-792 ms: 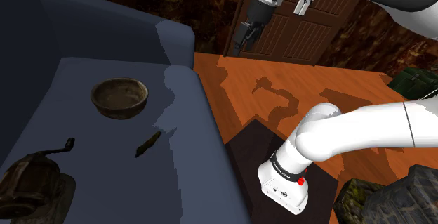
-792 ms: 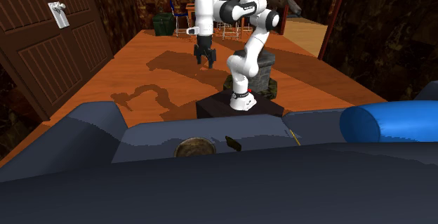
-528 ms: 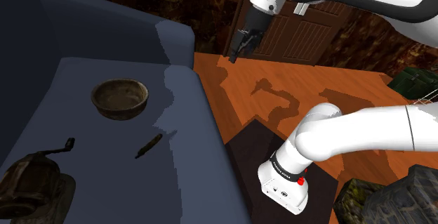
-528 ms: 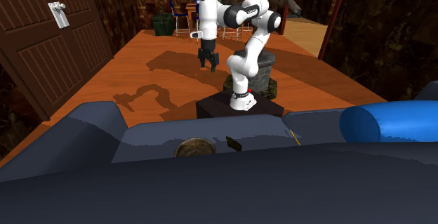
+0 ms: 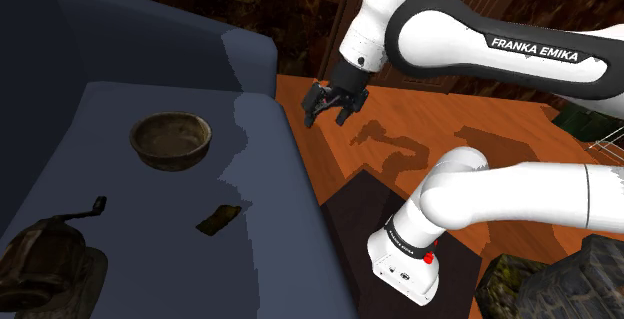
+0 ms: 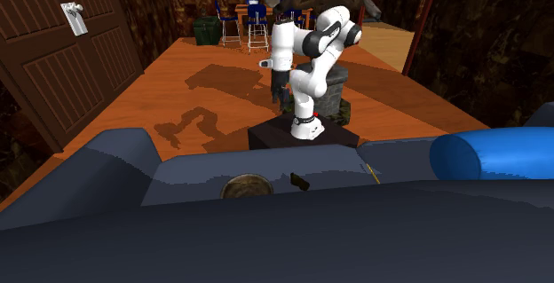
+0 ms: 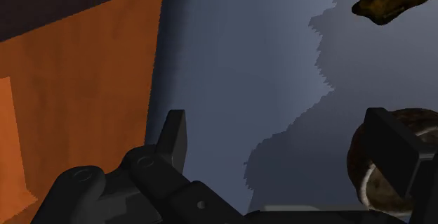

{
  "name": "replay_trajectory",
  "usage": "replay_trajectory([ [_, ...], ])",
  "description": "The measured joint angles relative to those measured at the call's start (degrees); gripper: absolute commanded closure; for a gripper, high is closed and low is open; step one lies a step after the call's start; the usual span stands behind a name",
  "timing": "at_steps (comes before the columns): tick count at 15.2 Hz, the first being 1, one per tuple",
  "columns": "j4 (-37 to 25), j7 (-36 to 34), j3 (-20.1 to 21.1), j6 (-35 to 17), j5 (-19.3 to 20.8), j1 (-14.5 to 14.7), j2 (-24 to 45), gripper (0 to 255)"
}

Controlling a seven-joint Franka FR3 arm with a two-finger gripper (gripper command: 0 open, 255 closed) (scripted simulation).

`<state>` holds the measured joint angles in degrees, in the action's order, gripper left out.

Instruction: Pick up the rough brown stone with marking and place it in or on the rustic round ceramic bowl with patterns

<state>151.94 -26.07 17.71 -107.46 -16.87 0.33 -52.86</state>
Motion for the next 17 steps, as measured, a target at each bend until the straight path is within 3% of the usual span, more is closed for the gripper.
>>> replay_trajectory([
  [9, 4.81, -27.46, 19.45, -16.01, -13.33, -1.74, 5.43, 0],
  [13, 3.13, -40.29, 30.7, -24.92, -17.33, -6.09, 12.48, 0],
  [17, -0.86, -53.65, 43.21, -32.49, -17.67, -14.94, 19.74, 0],
])
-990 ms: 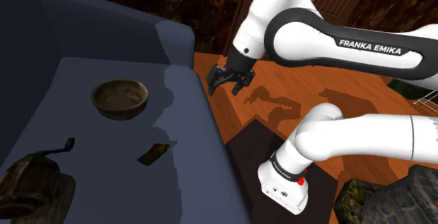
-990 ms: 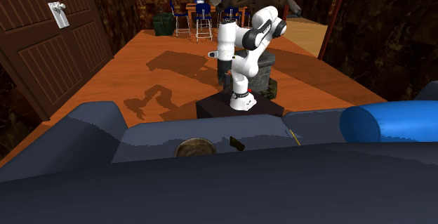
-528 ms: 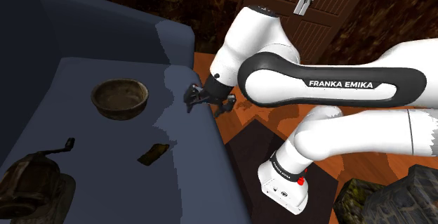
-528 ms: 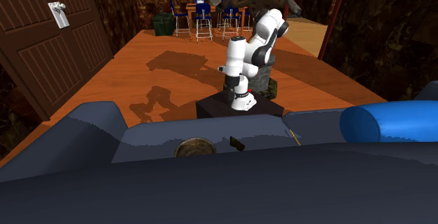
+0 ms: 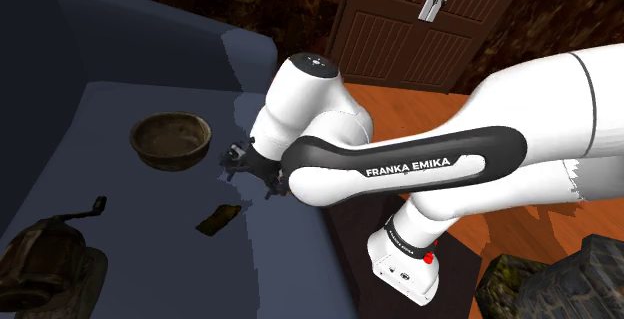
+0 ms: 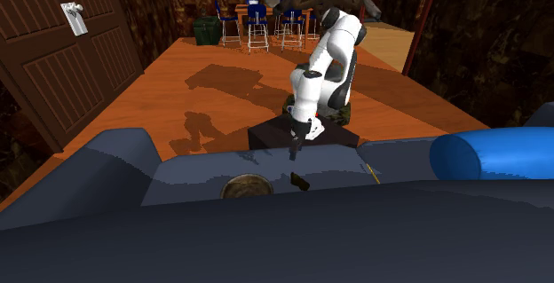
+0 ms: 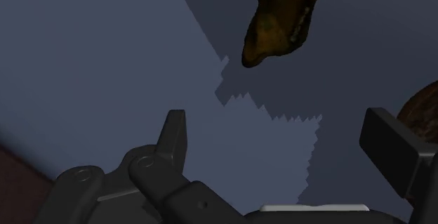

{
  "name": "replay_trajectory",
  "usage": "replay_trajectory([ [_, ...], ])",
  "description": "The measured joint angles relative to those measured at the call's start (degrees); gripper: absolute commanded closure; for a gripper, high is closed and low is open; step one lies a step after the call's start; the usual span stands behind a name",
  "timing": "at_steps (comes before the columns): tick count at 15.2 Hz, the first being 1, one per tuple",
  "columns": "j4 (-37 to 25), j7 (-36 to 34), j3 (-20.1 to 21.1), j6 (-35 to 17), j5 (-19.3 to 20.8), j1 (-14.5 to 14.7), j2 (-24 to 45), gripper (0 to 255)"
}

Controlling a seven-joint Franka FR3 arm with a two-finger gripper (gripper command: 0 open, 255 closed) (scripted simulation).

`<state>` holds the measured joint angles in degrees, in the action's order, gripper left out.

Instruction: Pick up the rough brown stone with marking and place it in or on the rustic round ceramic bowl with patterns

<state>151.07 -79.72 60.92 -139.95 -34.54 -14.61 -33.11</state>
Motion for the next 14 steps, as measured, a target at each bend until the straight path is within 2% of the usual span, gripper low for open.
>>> replay_trajectory([
  [3, -4.26, -10.58, 12.23, -4.92, 2.1, -11.16, 5.0, 0],
  [5, -7.38, -17.33, 22.93, -7.97, 3.52, -21.66, 7.31, 0],
  [6, -8.62, -19.4, 26.52, -8.47, 3.54, -25.24, 7.42, 0],
  [10, -10.08, -20.56, 36.1, -11.33, 2.55, -34.61, 7.84, 0],
  [14, -10.62, -19.22, 43.92, -14.15, 0.51, -42.0, 7.56, 0],
])
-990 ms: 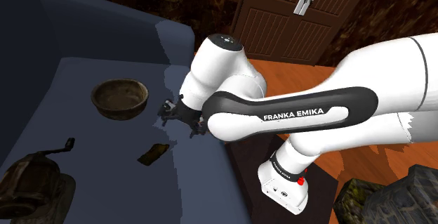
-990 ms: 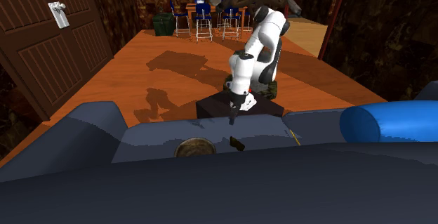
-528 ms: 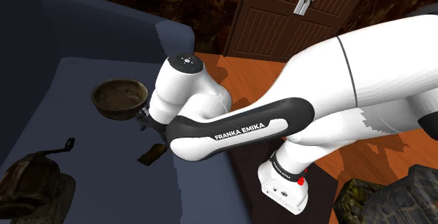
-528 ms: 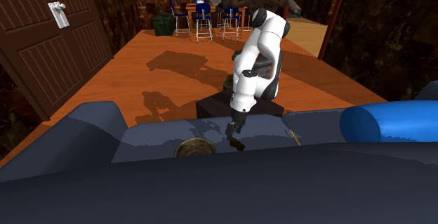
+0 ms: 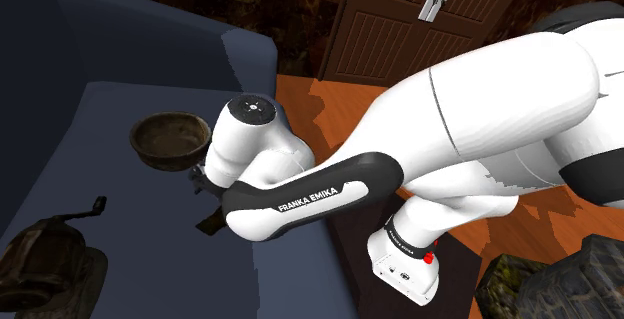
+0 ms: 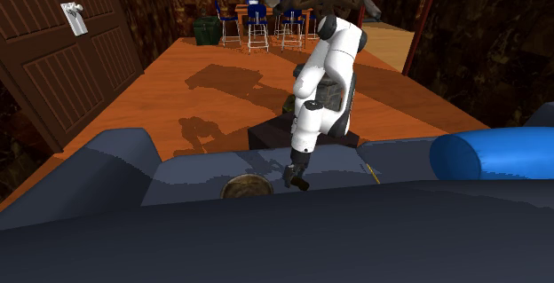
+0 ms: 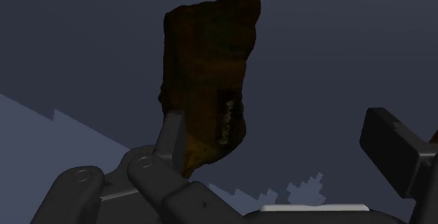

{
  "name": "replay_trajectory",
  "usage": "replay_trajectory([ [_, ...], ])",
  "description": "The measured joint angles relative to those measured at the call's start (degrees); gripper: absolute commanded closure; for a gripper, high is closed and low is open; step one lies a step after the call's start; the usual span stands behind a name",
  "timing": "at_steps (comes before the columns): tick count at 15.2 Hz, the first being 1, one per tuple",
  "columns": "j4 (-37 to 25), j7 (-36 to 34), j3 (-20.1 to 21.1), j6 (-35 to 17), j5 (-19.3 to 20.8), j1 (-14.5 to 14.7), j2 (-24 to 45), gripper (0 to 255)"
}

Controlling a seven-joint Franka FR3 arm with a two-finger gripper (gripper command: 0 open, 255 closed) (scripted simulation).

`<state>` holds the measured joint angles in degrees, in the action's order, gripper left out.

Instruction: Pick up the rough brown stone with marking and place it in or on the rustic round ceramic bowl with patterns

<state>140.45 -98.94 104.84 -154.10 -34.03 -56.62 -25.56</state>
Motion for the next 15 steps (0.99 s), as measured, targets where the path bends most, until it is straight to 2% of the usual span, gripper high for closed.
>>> replay_trajectory([
  [6, -0.26, 0.34, 0.83, -0.37, -0.37, -0.89, -0.03, 0],
  [7, -0.27, 0.25, 0.68, -0.42, -0.35, -0.67, -0.02, 255],
  [15, -0.43, 0.28, 0.93, -0.44, -0.45, -0.87, 0.0, 255],
])
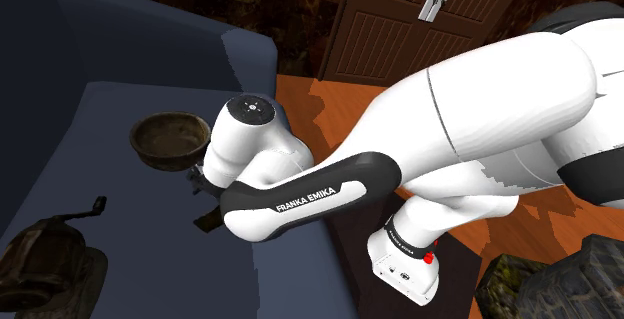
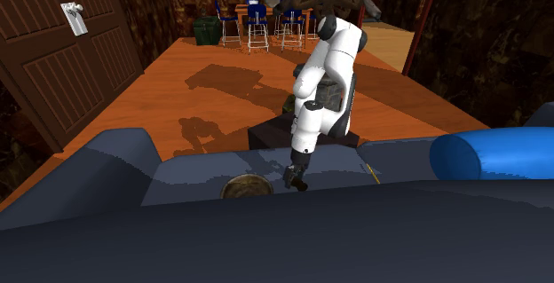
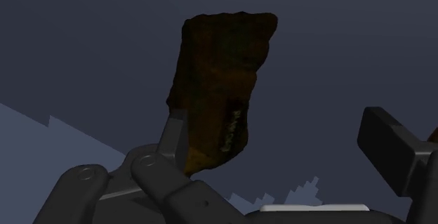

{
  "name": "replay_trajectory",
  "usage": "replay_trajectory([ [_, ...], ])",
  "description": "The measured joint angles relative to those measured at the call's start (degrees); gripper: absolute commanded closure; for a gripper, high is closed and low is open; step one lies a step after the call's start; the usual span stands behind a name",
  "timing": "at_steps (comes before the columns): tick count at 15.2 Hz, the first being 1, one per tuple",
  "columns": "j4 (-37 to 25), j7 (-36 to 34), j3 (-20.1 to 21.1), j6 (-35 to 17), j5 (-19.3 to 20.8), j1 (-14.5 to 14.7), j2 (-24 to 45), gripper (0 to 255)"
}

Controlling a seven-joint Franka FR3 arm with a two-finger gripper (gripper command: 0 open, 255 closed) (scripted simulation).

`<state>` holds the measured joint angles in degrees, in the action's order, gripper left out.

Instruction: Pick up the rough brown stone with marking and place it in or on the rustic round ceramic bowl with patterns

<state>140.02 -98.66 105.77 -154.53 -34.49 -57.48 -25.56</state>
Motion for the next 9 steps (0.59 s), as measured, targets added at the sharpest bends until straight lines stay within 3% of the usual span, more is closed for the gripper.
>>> replay_trajectory([
  [3, 0.2, -0.21, -1.0, 0.38, 0.37, 1.04, 0.18, 255],
  [9, -0.04, -1.87, -9.63, 4.36, 3.25, 8.28, 0.29, 255],
])
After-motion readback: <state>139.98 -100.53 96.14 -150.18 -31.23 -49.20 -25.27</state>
